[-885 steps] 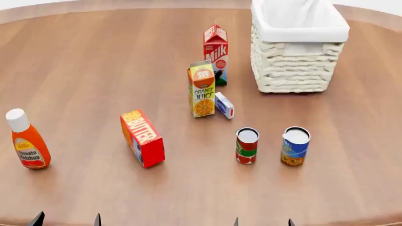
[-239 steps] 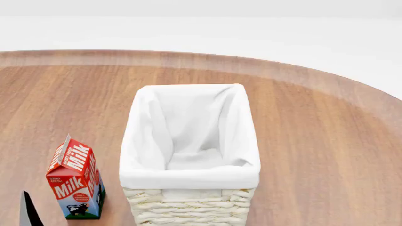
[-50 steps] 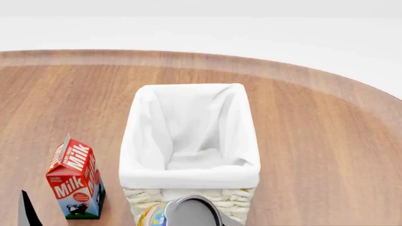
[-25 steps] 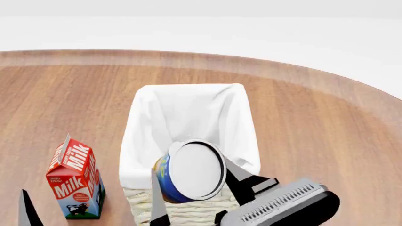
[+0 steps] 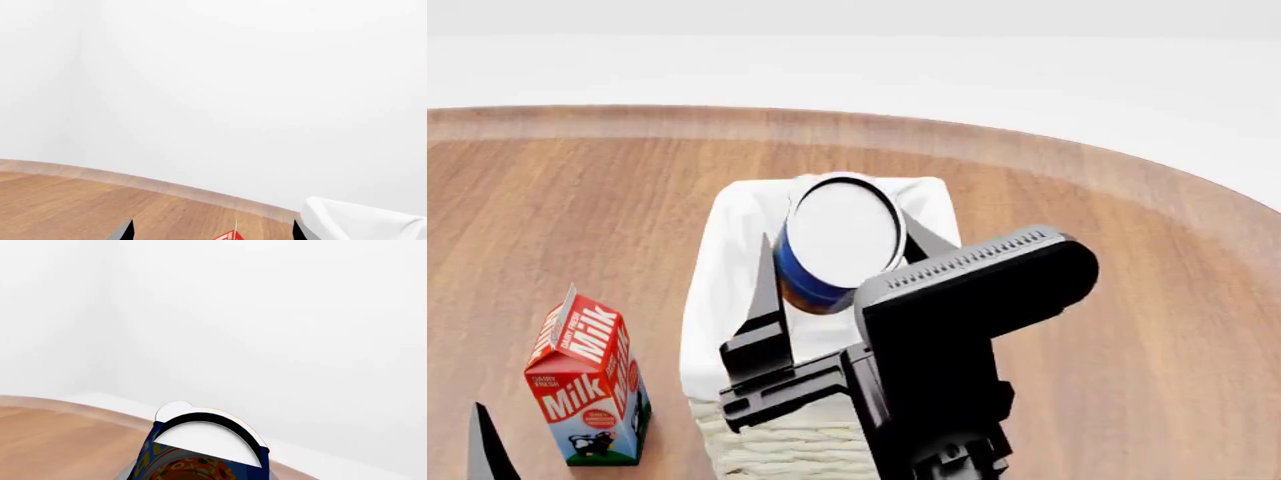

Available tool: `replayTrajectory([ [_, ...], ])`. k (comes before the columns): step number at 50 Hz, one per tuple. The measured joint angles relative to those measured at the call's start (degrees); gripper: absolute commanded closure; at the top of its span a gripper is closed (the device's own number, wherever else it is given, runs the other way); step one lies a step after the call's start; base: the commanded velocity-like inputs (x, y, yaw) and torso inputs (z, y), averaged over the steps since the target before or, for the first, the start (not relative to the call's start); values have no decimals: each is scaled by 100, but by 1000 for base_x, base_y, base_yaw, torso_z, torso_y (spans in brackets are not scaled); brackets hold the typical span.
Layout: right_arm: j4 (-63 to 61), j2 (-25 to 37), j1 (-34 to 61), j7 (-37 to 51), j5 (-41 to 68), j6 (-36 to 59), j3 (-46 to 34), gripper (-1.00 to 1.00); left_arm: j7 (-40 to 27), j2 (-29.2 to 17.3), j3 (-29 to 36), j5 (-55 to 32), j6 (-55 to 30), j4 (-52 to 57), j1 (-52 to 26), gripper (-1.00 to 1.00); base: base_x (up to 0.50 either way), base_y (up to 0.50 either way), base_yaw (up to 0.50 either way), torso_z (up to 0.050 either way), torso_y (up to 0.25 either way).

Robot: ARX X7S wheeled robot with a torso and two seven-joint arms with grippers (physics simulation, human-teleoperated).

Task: Pick up the alphabet soup, and put it in the basket.

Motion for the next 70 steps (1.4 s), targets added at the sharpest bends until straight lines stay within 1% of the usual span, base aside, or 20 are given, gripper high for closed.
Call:
replayTrajectory([
  [15, 651, -299, 850, 336, -239, 647, -219, 100, -18, -11, 19, 7, 7, 14, 12, -100, 0, 0, 0, 1, 1],
  [27, 1782, -713, 1724, 350, -469, 1040, -486, 100, -30, -24, 26, -2, 14, 30, 24, -100, 0, 0, 0, 0, 1],
  [39, 3302, -1190, 2504, 274, -766, 1009, -712, 100, -43, -37, 44, -8, -5, 57, 28, -100, 0, 0, 0, 0, 1],
  [48, 4234, -1460, 2917, 151, -880, 923, -813, 100, -51, -46, 59, -9, -19, 70, 25, -100, 0, 0, 0, 0, 0],
  [70, 6276, -2074, 3833, -462, -757, 967, -1000, 100, -51, -47, 109, -13, -46, 40, -19, -100, 0, 0, 0, 0, 1],
])
